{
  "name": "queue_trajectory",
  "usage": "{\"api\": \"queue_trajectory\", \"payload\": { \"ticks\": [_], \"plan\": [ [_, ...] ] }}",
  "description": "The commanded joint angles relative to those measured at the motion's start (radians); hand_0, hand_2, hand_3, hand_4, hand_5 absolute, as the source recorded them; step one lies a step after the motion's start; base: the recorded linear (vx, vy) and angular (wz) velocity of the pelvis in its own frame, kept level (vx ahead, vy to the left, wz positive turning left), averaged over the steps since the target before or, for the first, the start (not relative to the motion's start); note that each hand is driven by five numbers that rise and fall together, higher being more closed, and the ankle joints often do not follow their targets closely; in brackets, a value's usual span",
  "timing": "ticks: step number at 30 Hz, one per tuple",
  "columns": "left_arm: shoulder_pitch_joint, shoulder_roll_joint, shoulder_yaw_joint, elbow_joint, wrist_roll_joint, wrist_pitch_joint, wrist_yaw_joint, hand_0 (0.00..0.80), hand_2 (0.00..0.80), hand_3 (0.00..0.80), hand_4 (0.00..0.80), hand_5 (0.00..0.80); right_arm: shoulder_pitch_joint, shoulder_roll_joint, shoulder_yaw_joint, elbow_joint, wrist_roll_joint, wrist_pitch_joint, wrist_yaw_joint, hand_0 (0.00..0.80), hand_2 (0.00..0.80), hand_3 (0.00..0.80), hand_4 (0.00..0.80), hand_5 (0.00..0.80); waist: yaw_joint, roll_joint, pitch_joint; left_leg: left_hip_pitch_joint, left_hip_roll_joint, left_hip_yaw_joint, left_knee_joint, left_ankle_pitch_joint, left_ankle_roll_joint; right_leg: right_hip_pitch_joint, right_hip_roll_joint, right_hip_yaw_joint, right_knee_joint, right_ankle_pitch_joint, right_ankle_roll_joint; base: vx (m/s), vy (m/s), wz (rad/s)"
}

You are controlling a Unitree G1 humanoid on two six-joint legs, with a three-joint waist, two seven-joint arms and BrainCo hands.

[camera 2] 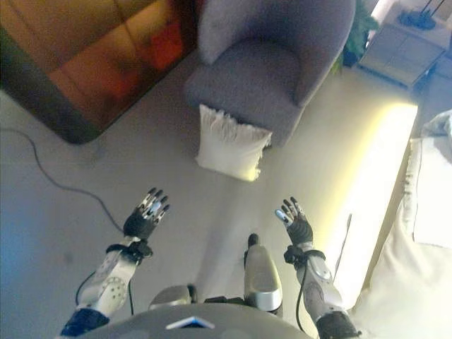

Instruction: Pick up the cushion and take it to the sofa

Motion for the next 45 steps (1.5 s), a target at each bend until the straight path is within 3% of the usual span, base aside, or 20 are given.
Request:
{"api": "queue_trajectory", "payload": {
  "ticks": [1,4,6,7,11,15,18,20,23,25,27,28,31,35,37,39,42,45],
  "plan": [
    [-0.030,0.002,0.027,-0.080,-0.028,-0.040,0.004,0.000,0.000,0.000,0.000,0.000,-0.023,-0.031,0.010,-0.037,-0.014,-0.047,0.020,0.000,0.000,0.000,0.000,0.000,-0.014,-0.042,-0.047,-0.067,-0.032,0.063,0.386,0.301,0.045,0.065,-0.017,0.015,-0.234,0.192,-0.004,0.315,-0.222,-0.20],
    [-0.053,-0.008,0.016,-0.069,-0.025,-0.050,0.018,0.000,0.000,0.000,0.000,0.000,-0.042,-0.039,0.018,-0.015,-0.001,-0.078,0.035,0.000,0.000,0.000,0.000,0.000,0.016,-0.060,-0.030,-0.222,-0.059,0.062,0.438,0.271,0.087,0.140,-0.002,0.008,-0.236,0.146,-0.034,0.267,-0.120,-0.18],
    [-0.044,-0.008,0.024,-0.087,-0.032,-0.054,0.034,0.000,0.000,0.000,0.000,0.000,-0.043,-0.043,0.017,-0.020,0.010,-0.075,0.054,0.000,0.000,0.000,0.000,0.000,0.047,-0.058,-0.013,-0.272,-0.103,0.030,0.314,0.281,0.105,0.187,0.019,0.029,-0.236,0.107,-0.029,0.277,0.016,-0.17],
    [-0.036,-0.008,0.030,-0.097,-0.034,-0.052,0.044,0.000,0.000,0.000,0.000,0.000,-0.041,-0.041,0.016,-0.028,0.005,-0.066,0.053,0.000,0.000,0.000,0.000,0.000,0.060,-0.053,-0.008,-0.288,-0.108,0.019,0.235,0.302,0.102,0.204,0.032,0.038,-0.236,0.089,-0.027,0.308,0.059,-0.30],
    [0.004,-0.008,0.058,-0.132,-0.025,-0.036,0.042,0.000,0.000,0.000,0.000,0.000,-0.022,-0.047,0.018,-0.056,0.014,-0.054,0.055,0.000,0.000,0.000,0.000,0.000,0.122,-0.019,0.015,-0.354,-0.085,-0.061,-0.101,0.419,0.045,0.289,0.094,0.083,-0.233,0.010,-0.029,0.344,0.060,-0.28],
    [0.022,-0.017,0.069,-0.122,-0.028,-0.037,0.030,0.000,0.000,0.000,0.000,0.000,0.013,-0.042,-0.003,-0.055,0.004,-0.047,0.083,0.000,0.000,0.000,0.000,0.000,0.142,0.000,0.017,-0.380,-0.053,-0.039,-0.293,0.453,0.019,0.382,0.098,0.122,-0.234,-0.054,-0.025,0.407,0.079,-0.35],
    [0.031,-0.022,0.068,-0.116,-0.030,-0.044,0.032,0.000,0.000,0.000,0.000,0.000,0.031,-0.035,-0.012,-0.053,-0.015,-0.049,0.098,0.000,0.000,0.000,0.000,0.000,0.147,0.020,0.013,-0.419,-0.041,-0.002,-0.318,0.465,0.009,0.421,0.093,0.114,-0.217,-0.111,-0.025,0.423,0.122,-0.19],
    [0.040,-0.022,0.069,-0.115,-0.034,-0.055,0.036,0.000,0.000,0.000,0.000,0.000,0.036,-0.032,-0.010,-0.056,-0.023,-0.049,0.105,0.000,0.000,0.000,0.000,0.000,0.159,0.032,0.011,-0.450,-0.040,-0.016,-0.333,0.476,-0.001,0.438,0.090,0.109,-0.201,-0.150,-0.026,0.419,0.133,-0.42],
    [0.048,-0.014,0.083,-0.120,-0.050,-0.059,0.039,0.000,0.000,0.000,0.000,0.000,0.026,-0.035,0.006,-0.063,-0.027,-0.040,0.099,0.000,0.000,0.000,0.000,0.000,0.180,0.035,0.010,-0.450,-0.062,-0.015,-0.301,0.443,0.016,0.455,0.063,0.104,-0.169,-0.180,-0.010,0.405,0.171,-0.76],
    [0.045,-0.004,0.085,-0.119,-0.056,-0.051,0.036,0.000,0.000,0.000,0.000,0.000,0.016,-0.029,0.018,-0.057,-0.020,-0.041,0.065,0.000,0.000,0.000,0.000,0.000,0.193,0.033,0.005,-0.454,-0.078,-0.005,-0.233,0.433,0.024,0.455,0.026,0.069,-0.139,-0.186,0.009,0.401,0.208,-0.60],
    [0.029,0.006,0.086,-0.096,-0.048,-0.041,0.043,0.000,0.000,0.000,0.000,0.000,0.008,-0.019,0.014,-0.045,0.007,-0.024,0.033,0.000,0.000,0.000,0.000,0.000,0.199,0.017,-0.007,-0.469,-0.106,0.004,-0.137,0.410,0.046,0.457,-0.021,0.049,-0.091,-0.113,0.046,0.345,0.186,-0.26],
    [0.017,0.014,0.086,-0.091,-0.050,-0.042,0.024,0.000,0.000,0.000,0.000,0.000,0.006,-0.013,0.015,-0.051,0.029,-0.024,0.048,0.000,0.000,0.000,0.000,0.000,0.201,0.008,-0.015,-0.467,-0.115,0.021,-0.117,0.391,0.063,0.447,-0.046,0.031,-0.056,-0.063,0.066,0.328,0.190,-0.20],
    [0.008,0.030,0.073,-0.075,-0.030,-0.064,0.017,0.000,0.000,0.000,0.000,0.000,0.005,0.017,0.019,-0.029,0.006,-0.059,0.044,0.000,0.000,0.000,0.000,0.000,0.215,-0.007,-0.042,-0.448,-0.160,0.013,-0.105,0.349,0.113,0.424,-0.092,0.012,0.061,0.060,0.100,0.326,0.197,-0.14],
    [-0.029,0.045,0.077,-0.050,-0.017,-0.059,0.014,0.000,0.000,0.000,0.000,0.000,0.010,0.038,0.017,-0.035,-0.001,-0.051,0.023,0.000,0.000,0.000,0.000,0.000,0.200,0.023,-0.054,-0.395,-0.190,0.010,-0.090,0.289,0.161,0.270,-0.094,0.014,0.348,0.156,0.082,0.267,0.237,-0.14],
    [-0.041,0.043,0.085,-0.057,-0.016,-0.040,0.018,0.000,0.000,0.000,0.000,0.000,0.022,0.046,0.020,-0.022,-0.017,-0.065,0.022,0.000,0.000,0.000,0.000,0.000,0.191,0.038,-0.051,-0.365,-0.197,0.020,-0.089,0.277,0.167,0.181,-0.108,-0.016,0.393,0.154,0.062,0.184,0.198,0.00],
    [-0.045,0.042,0.084,-0.063,-0.023,-0.034,0.022,0.000,0.000,0.000,0.000,0.000,0.029,0.049,0.018,-0.019,-0.022,-0.072,0.022,0.000,0.000,0.000,0.000,0.000,0.183,0.039,-0.047,-0.340,-0.209,0.028,-0.095,0.277,0.165,0.162,-0.131,-0.055,0.308,0.136,0.050,0.167,0.084,-0.01],
    [-0.044,0.043,0.073,-0.068,-0.038,-0.057,0.037,0.000,0.000,0.000,0.000,0.000,0.035,0.032,0.008,-0.027,-0.005,-0.080,0.045,0.000,0.000,0.000,0.000,0.000,0.169,0.030,-0.022,-0.302,-0.218,0.032,-0.091,0.258,0.154,0.132,-0.175,-0.119,0.080,0.118,0.042,0.124,-0.048,-0.09],
    [-0.041,0.049,0.069,-0.082,-0.048,-0.068,0.047,0.000,0.000,0.000,0.000,0.000,0.016,0.014,0.014,-0.028,0.010,-0.081,0.072,0.000,0.000,0.000,0.000,0.000,0.164,0.014,0.004,-0.280,-0.206,0.038,-0.085,0.235,0.137,0.114,-0.207,-0.109,-0.036,0.159,0.064,0.036,-0.116,-0.04]
  ]
}}
